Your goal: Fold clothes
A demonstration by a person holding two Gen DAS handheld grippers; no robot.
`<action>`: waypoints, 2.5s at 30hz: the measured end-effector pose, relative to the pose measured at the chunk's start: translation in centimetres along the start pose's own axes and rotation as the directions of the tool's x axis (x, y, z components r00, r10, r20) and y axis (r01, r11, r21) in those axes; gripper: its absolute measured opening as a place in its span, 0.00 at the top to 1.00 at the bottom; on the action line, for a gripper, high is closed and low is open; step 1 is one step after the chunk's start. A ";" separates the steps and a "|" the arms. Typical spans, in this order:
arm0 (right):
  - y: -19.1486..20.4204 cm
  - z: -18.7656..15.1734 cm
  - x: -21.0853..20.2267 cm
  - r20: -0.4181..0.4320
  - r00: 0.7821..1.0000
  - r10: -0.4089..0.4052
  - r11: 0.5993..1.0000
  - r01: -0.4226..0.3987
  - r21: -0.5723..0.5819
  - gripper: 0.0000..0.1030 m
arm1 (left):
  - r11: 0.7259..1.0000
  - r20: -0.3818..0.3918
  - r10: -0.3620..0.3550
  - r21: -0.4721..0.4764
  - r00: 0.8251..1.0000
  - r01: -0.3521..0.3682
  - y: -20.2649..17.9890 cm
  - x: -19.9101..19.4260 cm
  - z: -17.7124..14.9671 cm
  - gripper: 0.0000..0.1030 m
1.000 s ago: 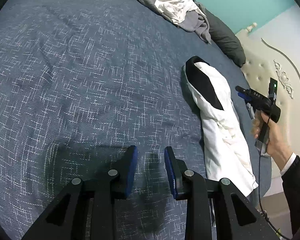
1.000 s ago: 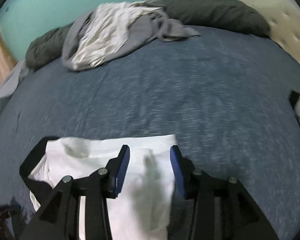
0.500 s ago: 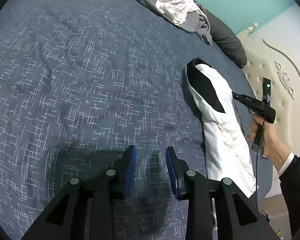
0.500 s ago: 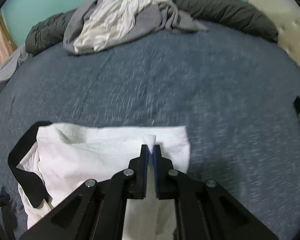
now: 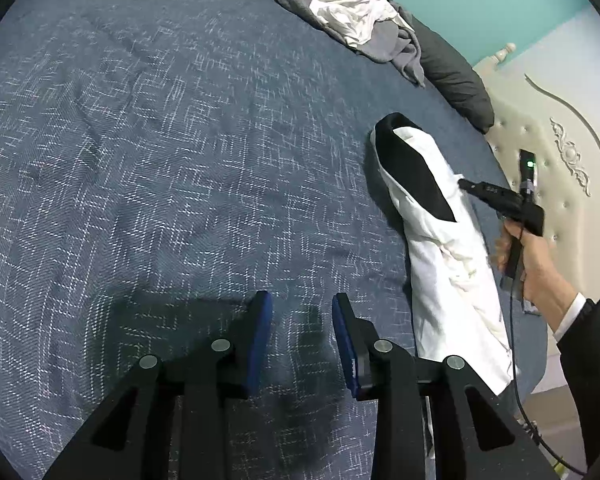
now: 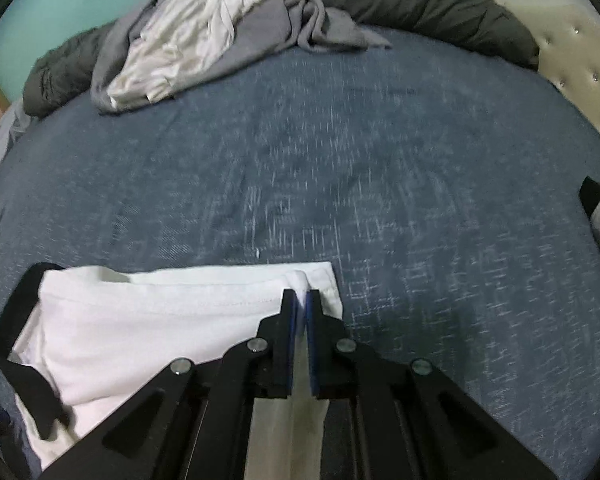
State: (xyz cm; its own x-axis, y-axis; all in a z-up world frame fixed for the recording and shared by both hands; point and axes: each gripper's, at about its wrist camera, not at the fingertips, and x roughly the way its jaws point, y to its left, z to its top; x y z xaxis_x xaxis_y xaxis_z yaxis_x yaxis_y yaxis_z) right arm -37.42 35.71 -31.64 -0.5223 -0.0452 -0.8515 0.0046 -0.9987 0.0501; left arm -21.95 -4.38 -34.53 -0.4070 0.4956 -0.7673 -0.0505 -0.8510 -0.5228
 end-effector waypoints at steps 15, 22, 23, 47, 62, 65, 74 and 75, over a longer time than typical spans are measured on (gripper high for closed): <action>-2.3 -0.2 -4.0 0.066 0.987 0.144 0.983 -0.150 0.104 0.62 | 1.000 0.002 -0.012 0.002 1.000 0.012 -0.5 -0.1 0.0 0.67; -1.5 -0.3 -2.1 0.011 0.989 0.150 0.986 -0.150 0.079 0.63 | 1.000 0.002 -0.013 -0.003 1.000 0.013 -0.4 0.0 0.1 0.67; -1.3 -0.1 -1.8 0.007 0.989 0.150 0.987 -0.150 0.066 0.66 | 1.000 0.001 -0.013 -0.004 1.000 0.013 -0.3 0.0 0.1 0.67; 3.9 -1.4 -9.5 0.036 0.994 0.108 0.991 -0.105 -0.080 0.66 | 0.999 0.022 -0.041 -0.013 0.999 0.042 -0.1 -1.4 0.2 0.67; 16.7 -10.1 -9.8 -0.160 0.977 0.142 0.889 -0.197 -0.414 0.66 | 0.997 0.052 -0.071 -0.020 0.996 0.072 0.3 -3.3 -0.3 0.64; 16.6 -10.4 -8.9 -0.175 0.977 0.120 0.893 -0.183 -0.410 0.67 | 0.996 0.053 -0.080 -0.035 0.995 0.082 0.6 -3.3 -0.2 0.64; 13.8 -7.6 -10.1 -0.094 0.984 0.150 0.939 -0.172 -0.297 0.98 | 0.994 0.065 -0.098 -0.041 0.993 0.101 0.5 -3.6 -0.1 0.64; 13.1 -7.2 -10.3 -0.080 0.985 0.153 0.947 -0.169 -0.274 0.98 | 0.994 0.065 -0.099 -0.041 0.993 0.102 0.5 -3.6 -0.1 0.64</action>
State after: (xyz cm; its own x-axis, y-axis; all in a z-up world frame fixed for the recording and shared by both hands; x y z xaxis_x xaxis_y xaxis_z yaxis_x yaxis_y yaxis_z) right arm -25.87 22.90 -25.94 -0.4455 -0.1991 -0.8729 0.3265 -0.9439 0.0487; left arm -20.41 -6.63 -32.06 -0.4583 0.5650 -0.6862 -0.0542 -0.7883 -0.6129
